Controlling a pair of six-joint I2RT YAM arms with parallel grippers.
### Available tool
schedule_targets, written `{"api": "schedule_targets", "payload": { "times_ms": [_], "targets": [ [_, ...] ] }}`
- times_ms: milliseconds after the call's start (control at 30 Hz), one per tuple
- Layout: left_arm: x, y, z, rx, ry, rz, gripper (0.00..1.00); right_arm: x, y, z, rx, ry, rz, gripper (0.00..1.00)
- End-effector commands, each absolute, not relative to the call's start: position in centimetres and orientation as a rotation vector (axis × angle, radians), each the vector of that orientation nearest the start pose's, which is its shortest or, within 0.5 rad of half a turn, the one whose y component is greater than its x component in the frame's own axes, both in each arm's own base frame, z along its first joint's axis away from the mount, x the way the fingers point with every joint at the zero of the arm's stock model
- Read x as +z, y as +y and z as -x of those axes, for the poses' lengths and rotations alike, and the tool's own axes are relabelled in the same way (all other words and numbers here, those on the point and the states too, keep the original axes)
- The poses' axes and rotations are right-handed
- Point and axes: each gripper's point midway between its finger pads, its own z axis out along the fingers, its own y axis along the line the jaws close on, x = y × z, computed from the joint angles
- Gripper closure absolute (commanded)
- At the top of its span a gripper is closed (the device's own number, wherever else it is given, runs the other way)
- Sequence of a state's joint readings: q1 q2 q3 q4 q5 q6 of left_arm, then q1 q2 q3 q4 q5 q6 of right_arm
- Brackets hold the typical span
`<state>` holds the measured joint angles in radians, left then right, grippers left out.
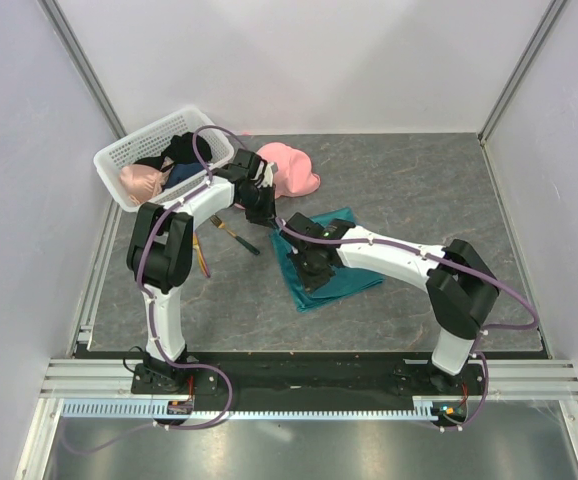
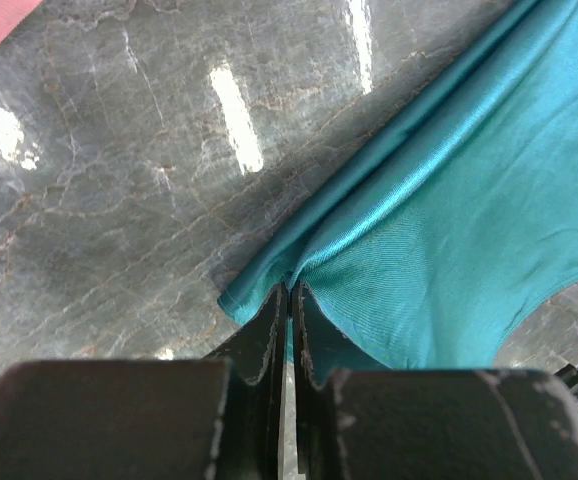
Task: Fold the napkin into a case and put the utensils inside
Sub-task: Pick up the square-folded napkin from the center of the board.
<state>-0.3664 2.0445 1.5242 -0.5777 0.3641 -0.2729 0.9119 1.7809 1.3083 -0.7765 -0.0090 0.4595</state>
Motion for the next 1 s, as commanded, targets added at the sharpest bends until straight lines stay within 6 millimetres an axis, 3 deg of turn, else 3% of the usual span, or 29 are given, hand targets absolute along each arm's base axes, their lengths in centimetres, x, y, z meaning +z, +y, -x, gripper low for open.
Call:
{"api": "schedule_targets", "payload": {
  "times_ms": [0, 600, 967],
  "targets": [
    [7.8, -22.6, -40.1, -0.637, 2.673, -0.272, 0.95, 7.8, 30.3, -20.0, 0.385, 2.810, 0.622, 1.00],
    [6.6, -21.2, -38.2, -0.571, 2.769, -0.242, 0.98, 5.5, 31.2, -18.2, 0.465, 2.878, 0.611, 1.00],
    [12.4, -24.4, -38.9, -0.794, 2.671, -0.192, 0.98, 9.4, 28.0, -18.8, 0.454, 2.843, 0.531, 1.00]
  ]
}}
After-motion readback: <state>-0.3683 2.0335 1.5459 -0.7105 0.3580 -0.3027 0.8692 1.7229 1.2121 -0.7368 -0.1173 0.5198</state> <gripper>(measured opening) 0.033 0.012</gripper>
